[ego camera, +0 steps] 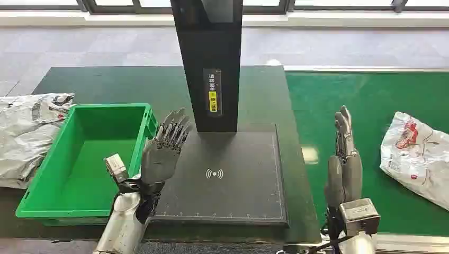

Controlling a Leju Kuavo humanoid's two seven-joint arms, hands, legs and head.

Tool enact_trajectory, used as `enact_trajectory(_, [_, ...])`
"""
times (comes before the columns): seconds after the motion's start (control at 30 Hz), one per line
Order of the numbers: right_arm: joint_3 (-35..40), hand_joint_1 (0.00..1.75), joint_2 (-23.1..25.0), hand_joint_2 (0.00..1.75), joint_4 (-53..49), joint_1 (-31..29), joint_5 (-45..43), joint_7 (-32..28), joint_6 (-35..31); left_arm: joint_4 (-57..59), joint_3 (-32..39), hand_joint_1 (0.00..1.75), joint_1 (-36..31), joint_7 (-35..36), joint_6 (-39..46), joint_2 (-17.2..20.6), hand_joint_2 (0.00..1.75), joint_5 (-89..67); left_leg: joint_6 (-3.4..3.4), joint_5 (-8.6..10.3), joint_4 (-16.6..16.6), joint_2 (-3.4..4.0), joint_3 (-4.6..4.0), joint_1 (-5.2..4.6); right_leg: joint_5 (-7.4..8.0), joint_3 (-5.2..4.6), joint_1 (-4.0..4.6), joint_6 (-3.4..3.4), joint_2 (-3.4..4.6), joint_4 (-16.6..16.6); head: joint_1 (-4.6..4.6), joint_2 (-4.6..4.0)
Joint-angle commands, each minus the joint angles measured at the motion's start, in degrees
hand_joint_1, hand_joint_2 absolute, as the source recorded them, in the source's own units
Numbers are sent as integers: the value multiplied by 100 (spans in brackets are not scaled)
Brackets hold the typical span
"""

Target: Moved the parcel from conveyor to table for the left to box.

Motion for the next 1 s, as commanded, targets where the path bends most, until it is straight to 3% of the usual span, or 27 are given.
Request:
enact_trajectory(0.03, [153,0,-65,0,307,-99,-12,9,-10,267,119,0,-171,17,19,5,0,1,2,1,-6,12,8,7,6,10,9,-4,3,-13,0,0])
enact_trajectory(1.0, [153,0,-65,0,307,-99,-12,9,-10,267,119,0,-171,17,19,5,0,1,2,0,-5,10,8,4,4,9,5,-3,2,-10,0,0])
